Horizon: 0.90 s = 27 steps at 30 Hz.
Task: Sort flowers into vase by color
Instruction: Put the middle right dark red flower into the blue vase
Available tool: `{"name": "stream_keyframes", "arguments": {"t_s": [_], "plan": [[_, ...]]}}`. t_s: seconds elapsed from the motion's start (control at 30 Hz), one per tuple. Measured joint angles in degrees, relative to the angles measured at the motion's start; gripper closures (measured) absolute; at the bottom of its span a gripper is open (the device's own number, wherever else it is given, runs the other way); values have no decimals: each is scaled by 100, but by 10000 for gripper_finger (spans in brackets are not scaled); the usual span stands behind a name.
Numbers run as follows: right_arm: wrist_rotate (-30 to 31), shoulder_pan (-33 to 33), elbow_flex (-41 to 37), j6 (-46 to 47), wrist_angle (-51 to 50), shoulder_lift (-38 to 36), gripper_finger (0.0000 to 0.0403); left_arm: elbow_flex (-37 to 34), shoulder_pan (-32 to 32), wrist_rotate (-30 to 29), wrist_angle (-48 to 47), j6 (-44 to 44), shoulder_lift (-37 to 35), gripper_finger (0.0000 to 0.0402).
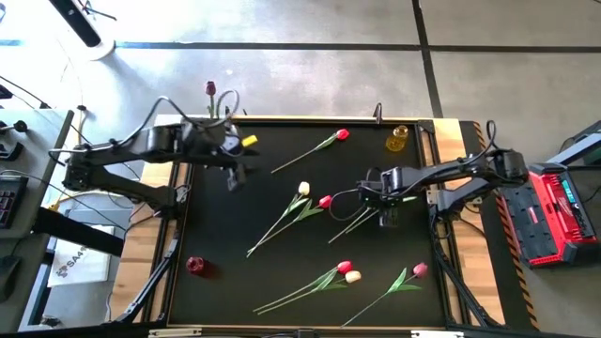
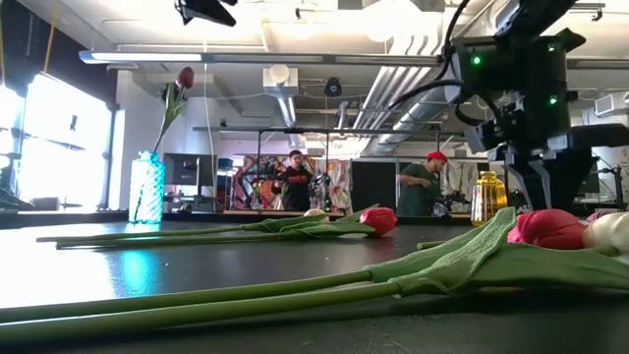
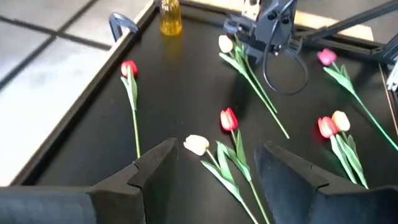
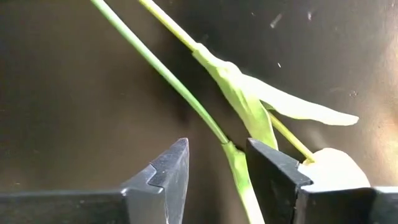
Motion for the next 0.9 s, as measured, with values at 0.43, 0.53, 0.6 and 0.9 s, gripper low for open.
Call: {"name": "stream_keyframes", "arguments": {"t_s": [0.43, 0.53, 0.6, 0.9], "plan": [[-187, 7, 50, 1482, 22, 279, 266, -2, -312, -113, 27, -496, 540, 201], [258, 3, 45, 1513, 136, 273, 266, -2, -336, -251, 27, -492, 551, 201], [191, -53, 18, 1618, 274, 273, 266, -2, -326, -282, 29, -451, 550, 201], [-709, -299, 13, 5886, 141, 273, 266, -2, -321, -441, 30, -542, 547, 201]]}}
